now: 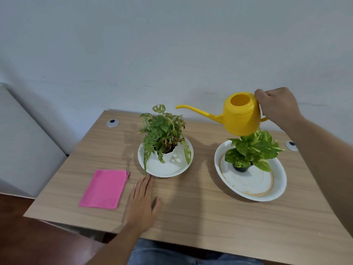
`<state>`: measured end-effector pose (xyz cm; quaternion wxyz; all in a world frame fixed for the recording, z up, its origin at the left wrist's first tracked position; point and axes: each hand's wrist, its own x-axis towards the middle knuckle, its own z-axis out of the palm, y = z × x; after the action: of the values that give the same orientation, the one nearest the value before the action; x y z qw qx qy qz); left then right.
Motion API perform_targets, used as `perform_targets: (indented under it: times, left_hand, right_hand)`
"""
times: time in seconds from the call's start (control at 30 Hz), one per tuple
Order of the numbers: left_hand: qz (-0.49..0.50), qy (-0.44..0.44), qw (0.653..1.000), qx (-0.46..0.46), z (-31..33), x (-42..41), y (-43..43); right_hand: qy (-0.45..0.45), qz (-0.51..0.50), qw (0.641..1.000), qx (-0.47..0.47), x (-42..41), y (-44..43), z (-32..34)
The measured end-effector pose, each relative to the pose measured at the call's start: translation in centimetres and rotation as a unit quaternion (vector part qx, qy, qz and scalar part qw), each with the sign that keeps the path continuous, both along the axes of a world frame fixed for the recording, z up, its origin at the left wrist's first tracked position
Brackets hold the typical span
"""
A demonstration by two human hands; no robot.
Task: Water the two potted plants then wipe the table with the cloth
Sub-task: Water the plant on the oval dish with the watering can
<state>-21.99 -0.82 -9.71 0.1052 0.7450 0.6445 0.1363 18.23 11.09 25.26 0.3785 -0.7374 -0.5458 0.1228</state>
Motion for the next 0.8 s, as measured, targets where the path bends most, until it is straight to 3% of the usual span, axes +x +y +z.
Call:
perform_targets:
  times: [0.47, 0.6, 0.8]
  left_hand:
    - [-0.022, 0.003, 0.999, 0.031, -0.6, -0.1, -0.1]
    - [-0.080, 0.034, 0.994, 0.061, 0.0, 0.5, -0.2]
    - [-0.196, 0.010, 0.979, 0.063, 1.1, 2.9, 0.5]
  right_hand:
    - [-0.013, 0.009, 1.000, -0.017, 1.2, -1.8, -1.2]
    - [-0.007, -0.020, 1.000, -0.016, 3.2, -3.4, -1.2]
    - [0.008, -0.059, 0.998, -0.003, 5.9, -5.5, -0.7]
